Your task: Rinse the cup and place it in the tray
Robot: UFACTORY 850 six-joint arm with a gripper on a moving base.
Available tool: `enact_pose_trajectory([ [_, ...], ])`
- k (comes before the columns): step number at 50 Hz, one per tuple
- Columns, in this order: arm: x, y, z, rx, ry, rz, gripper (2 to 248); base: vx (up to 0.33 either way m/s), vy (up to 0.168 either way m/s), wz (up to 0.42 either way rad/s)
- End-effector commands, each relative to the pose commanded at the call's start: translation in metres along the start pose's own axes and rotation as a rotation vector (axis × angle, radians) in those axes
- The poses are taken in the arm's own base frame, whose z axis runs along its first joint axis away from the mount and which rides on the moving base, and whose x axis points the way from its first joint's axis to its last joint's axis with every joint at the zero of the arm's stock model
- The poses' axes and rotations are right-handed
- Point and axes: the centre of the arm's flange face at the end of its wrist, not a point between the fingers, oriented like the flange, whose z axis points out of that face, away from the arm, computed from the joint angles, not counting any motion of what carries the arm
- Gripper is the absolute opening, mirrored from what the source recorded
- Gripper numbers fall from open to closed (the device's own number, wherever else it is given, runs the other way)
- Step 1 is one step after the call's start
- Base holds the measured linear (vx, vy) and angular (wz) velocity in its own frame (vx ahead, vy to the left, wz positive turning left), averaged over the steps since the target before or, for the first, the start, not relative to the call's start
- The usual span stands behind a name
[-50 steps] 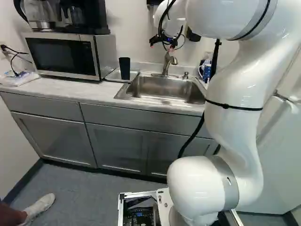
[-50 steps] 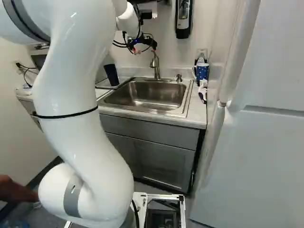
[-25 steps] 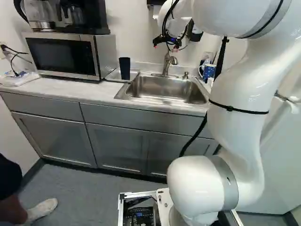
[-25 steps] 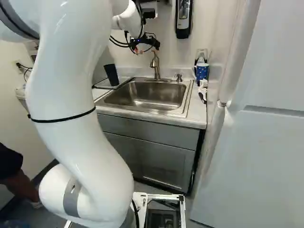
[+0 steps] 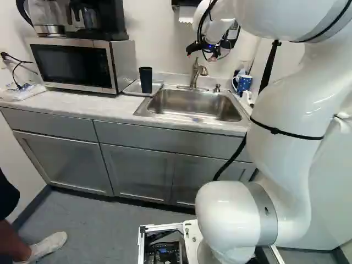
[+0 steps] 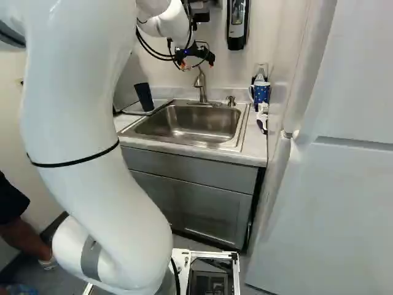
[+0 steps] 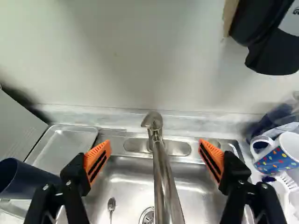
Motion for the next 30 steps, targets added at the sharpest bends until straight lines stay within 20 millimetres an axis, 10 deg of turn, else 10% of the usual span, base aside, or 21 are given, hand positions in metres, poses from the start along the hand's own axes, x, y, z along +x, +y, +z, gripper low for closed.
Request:
enact_pose_trajectory([
  [30,-0.04,0.011,-0.052,-0.017,-0.129,0.01,247,0.0,0.0,0.0],
])
